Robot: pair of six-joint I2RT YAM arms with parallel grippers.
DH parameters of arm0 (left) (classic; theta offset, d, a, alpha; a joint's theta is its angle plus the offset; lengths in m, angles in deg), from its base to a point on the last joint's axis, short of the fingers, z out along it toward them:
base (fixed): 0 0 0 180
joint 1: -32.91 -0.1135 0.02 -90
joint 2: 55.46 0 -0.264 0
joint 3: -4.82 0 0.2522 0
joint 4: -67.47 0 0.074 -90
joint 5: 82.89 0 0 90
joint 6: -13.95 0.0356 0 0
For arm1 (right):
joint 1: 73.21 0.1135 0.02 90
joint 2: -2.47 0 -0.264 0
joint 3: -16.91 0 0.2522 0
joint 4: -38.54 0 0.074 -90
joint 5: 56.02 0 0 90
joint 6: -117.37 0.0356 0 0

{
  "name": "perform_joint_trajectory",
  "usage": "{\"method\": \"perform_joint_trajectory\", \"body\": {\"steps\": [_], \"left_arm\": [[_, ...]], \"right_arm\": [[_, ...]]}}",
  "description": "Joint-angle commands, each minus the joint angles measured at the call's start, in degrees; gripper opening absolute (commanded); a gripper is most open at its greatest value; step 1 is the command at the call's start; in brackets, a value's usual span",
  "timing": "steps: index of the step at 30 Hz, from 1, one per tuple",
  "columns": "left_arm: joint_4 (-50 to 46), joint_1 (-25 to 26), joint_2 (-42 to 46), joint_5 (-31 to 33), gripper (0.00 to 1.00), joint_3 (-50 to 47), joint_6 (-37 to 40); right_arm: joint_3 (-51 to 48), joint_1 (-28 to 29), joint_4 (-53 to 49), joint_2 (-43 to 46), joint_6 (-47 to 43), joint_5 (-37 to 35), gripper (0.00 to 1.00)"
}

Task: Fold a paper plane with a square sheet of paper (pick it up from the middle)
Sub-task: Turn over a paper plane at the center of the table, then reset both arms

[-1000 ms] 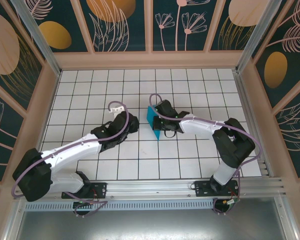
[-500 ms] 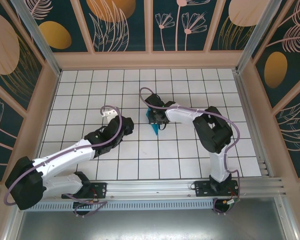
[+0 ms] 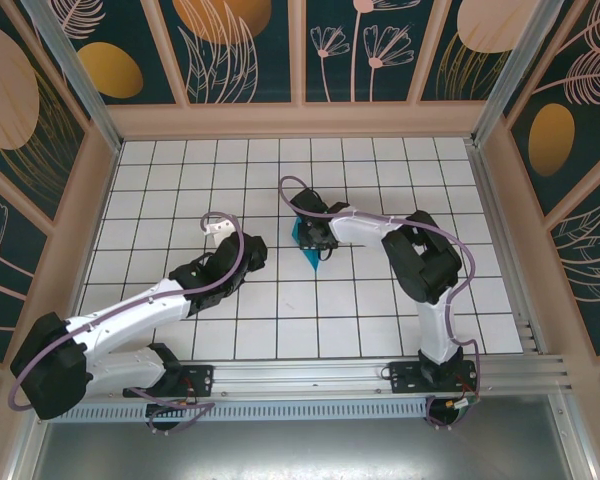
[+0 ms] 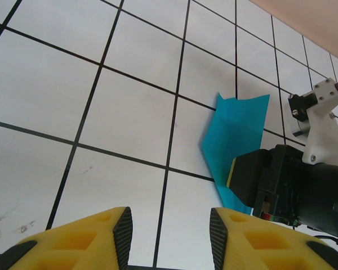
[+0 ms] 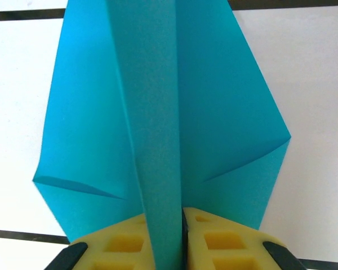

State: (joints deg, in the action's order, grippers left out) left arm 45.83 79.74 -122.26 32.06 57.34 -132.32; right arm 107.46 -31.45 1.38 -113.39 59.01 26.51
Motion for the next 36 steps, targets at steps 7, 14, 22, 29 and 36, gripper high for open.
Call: {"method": "perform_joint_trajectory", "body": {"steps": [7, 14, 22, 29, 36], "left_arm": [[-0.8, -0.4, -0.7, 3.2, 0.43, 0.5, 0.2], [-2.1, -2.3, 0.4, 8.2, 0.47, 2.1, 4.7], [-0.3, -10.5, 4.2, 18.5, 0.78, -0.6, 10.8], [9.3, -22.7, 1.2, 25.6, 0.99, -4.2, 20.2], [19.7, -30.3, -3.4, 25.2, 0.99, -8.1, 27.3]], "right_arm": [[2.0, -0.3, -4.2, 8.4, -0.6, -1.1, 0.38], [-3.1, -1.0, -1.2, 24.0, -2.7, -4.7, 0.68], [-18.0, -8.2, 6.6, 41.1, -6.3, -26.9, 0.75], [-42.5, -25.0, 36.5, 46.4, -23.7, -30.9, 0.85], [-53.6, -37.7, 56.6, 42.2, -28.6, -12.3, 0.84]]}}
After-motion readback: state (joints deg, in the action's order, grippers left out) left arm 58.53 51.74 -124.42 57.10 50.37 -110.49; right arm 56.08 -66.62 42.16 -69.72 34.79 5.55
